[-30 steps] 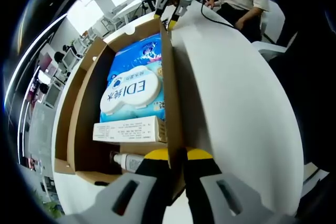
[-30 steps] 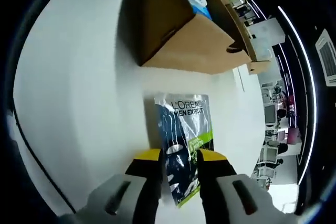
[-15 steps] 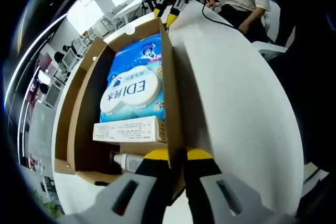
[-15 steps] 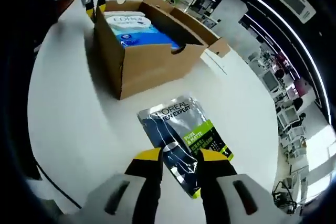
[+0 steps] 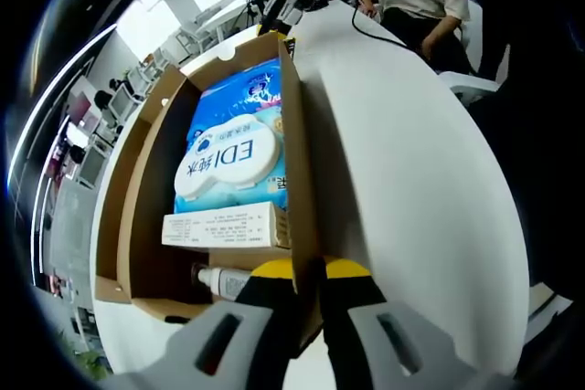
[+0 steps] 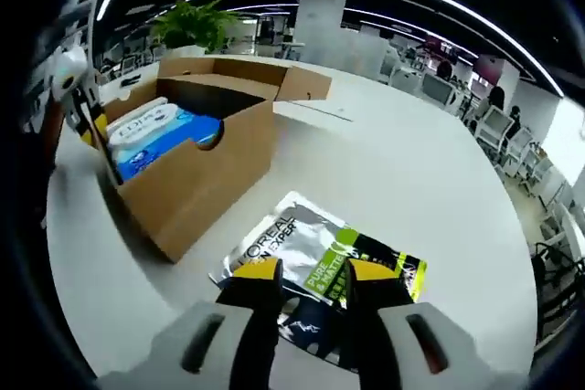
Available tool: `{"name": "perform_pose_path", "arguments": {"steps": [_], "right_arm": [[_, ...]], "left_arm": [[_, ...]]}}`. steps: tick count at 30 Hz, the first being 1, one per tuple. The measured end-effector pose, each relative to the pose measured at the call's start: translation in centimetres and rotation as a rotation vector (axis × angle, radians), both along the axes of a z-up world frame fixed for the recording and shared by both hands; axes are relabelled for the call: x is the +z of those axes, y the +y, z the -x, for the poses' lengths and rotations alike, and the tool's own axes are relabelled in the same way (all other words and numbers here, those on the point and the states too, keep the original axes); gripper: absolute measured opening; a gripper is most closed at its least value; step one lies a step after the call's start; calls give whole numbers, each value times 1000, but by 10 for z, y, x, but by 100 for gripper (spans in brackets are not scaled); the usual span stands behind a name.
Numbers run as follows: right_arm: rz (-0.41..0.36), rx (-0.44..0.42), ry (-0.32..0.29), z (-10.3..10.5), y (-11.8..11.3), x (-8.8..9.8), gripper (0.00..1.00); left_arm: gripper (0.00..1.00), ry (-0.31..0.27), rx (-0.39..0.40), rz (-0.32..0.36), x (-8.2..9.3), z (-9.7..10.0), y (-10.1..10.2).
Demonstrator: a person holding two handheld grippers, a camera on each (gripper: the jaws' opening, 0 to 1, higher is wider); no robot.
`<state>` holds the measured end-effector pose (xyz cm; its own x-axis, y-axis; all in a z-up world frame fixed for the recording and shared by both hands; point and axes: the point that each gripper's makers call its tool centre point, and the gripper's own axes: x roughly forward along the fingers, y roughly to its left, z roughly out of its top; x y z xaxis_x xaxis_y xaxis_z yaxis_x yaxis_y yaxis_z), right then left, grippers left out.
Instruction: Operate the shoe box by opening the lid, removing the specified soft item, and placing it in the target area until the item is outside and the box remains undamaged.
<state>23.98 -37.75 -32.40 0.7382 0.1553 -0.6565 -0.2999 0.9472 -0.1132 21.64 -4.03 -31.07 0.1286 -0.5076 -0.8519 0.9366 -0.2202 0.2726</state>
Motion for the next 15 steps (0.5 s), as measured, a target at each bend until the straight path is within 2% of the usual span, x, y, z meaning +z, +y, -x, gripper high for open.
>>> {"name": "perform_pose_path", "arguments": {"steps": [3, 5, 6, 7, 15], "right_arm": [[-59, -15, 17, -2, 7, -9, 27], [-79, -29, 25, -5, 3, -14, 27], [-76, -43, 58, -4, -1, -22, 27], [-141, -58, 34, -10, 0, -20, 28], [-124, -58, 43, -7, 2, -18, 26]], "left_arm": [[7, 0, 0, 0, 0, 0, 0], [7, 0, -1, 0, 0, 0, 1], [7, -1, -1, 0, 0, 0, 1], [7, -1, -1, 0, 0, 0, 1], [7, -2, -1, -1, 0, 1, 1]]}}
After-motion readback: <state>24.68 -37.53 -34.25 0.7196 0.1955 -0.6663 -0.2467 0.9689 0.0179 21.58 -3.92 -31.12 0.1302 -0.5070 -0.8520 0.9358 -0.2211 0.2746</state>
